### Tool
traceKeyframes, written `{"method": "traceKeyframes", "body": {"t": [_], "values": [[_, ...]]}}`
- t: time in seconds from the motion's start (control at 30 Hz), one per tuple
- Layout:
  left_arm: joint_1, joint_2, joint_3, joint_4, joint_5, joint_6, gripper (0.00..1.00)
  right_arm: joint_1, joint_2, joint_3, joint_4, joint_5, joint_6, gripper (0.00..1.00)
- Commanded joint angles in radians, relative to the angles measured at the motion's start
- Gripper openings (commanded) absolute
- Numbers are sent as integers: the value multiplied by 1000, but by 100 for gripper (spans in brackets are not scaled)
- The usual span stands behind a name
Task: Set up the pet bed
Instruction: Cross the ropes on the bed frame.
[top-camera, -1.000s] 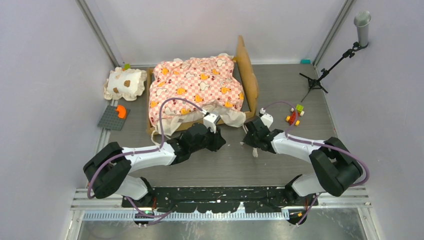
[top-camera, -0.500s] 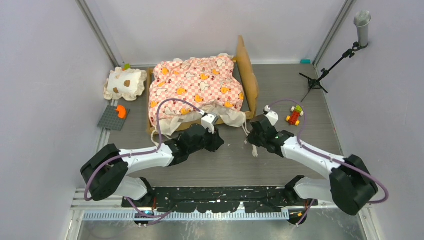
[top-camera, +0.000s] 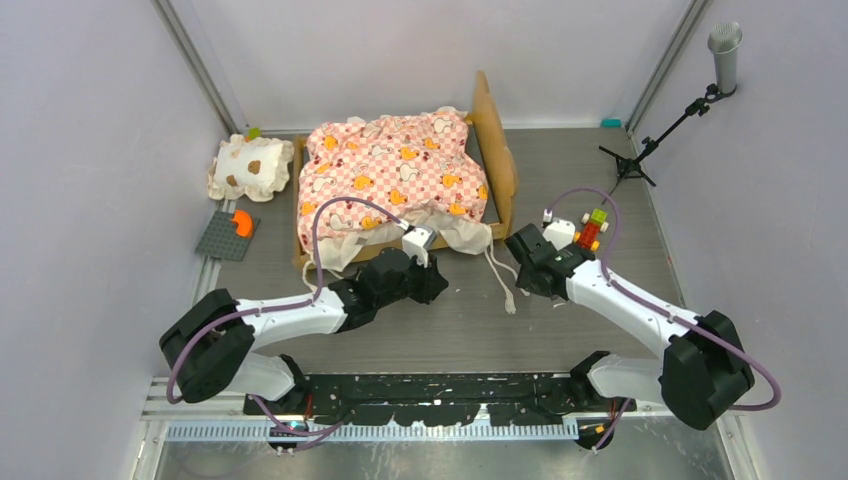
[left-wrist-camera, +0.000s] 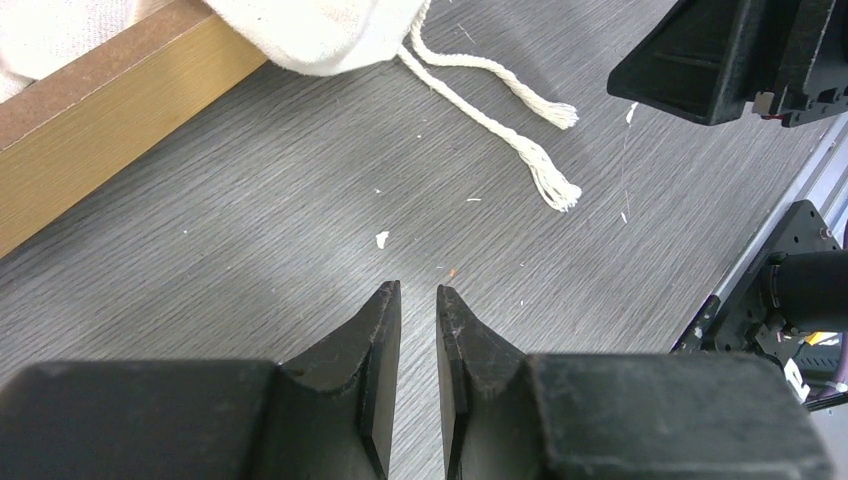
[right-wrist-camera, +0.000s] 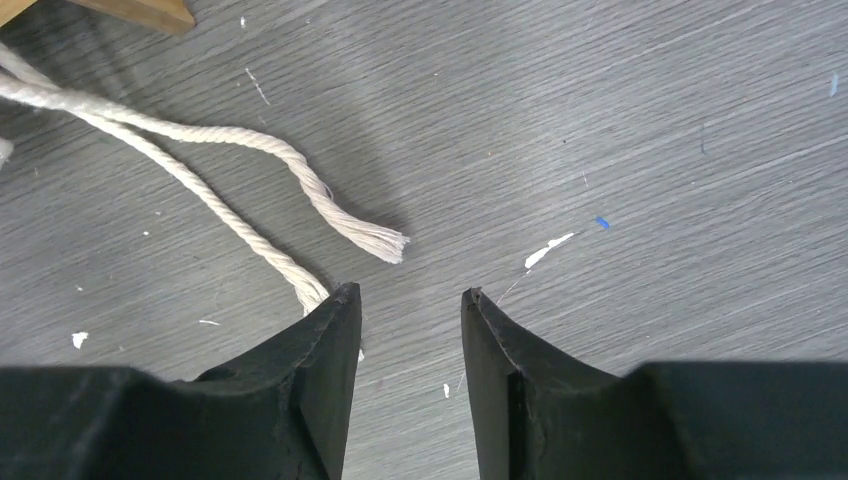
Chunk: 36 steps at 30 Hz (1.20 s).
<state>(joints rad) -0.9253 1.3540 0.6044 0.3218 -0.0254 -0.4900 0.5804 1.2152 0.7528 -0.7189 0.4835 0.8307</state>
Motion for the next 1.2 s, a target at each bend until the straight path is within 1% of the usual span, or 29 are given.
{"method": "traceKeyframes", "body": {"t": [0.0, 0.1, 0.17, 0.23, 0.37, 0.53, 0.67, 0.7, 0.73, 0.77, 0.8, 0.87, 0.9, 0.93, 1.0, 1.07, 1.1, 1.17], "values": [[3, -36, 2, 15, -9, 15, 21, 0, -53, 33, -34, -2, -66, 47], [3, -33, -3, 24, -10, 8, 21, 1, -82, -20, 95, -215, -137, 47], [3, -28, -5, 29, -9, 3, 21, 0, -71, -48, 159, -302, -146, 47], [3, -24, -7, 31, -9, 0, 20, 0, -47, -63, 181, -314, -147, 47], [3, -29, -9, 30, -7, -1, 20, 2, 16, -84, 192, -278, -120, 50], [3, -37, -11, 22, -17, 2, 20, 7, 75, -124, 289, -351, -94, 51], [3, -39, -16, 24, -22, 1, 20, 25, 112, -121, 293, -354, -84, 51], [3, -37, -17, 26, -23, 1, 20, 28, 118, -119, 286, -349, -78, 49], [3, -33, -18, 30, -26, 1, 21, 30, 124, -117, 276, -344, -73, 45], [3, -28, -16, 34, -29, -1, 21, 30, 126, -117, 269, -335, -68, 37], [4, -23, -12, 38, -30, -4, 22, 30, 126, -117, 263, -324, -64, 26], [6, -13, 7, 38, -35, -14, 24, 30, 108, -125, 263, -308, -58, 9], [7, -6, 18, 38, -35, -23, 26, 30, 91, -127, 262, -304, -58, 3], [10, -1, 31, 39, -35, -35, 29, 30, 70, -127, 259, -301, -64, 1], [13, 15, 60, 39, -50, -65, 38, 29, 14, -124, 252, -309, -85, 1], [13, 34, 91, 53, -52, -98, 52, 29, -54, -121, 257, -337, -112, 1], [13, 48, 105, 67, -51, -113, 57, 30, -83, -120, 256, -355, -127, 1], [13, 76, 135, 88, -57, -156, 72, 29, -124, -112, 238, -377, -142, 1]]}}
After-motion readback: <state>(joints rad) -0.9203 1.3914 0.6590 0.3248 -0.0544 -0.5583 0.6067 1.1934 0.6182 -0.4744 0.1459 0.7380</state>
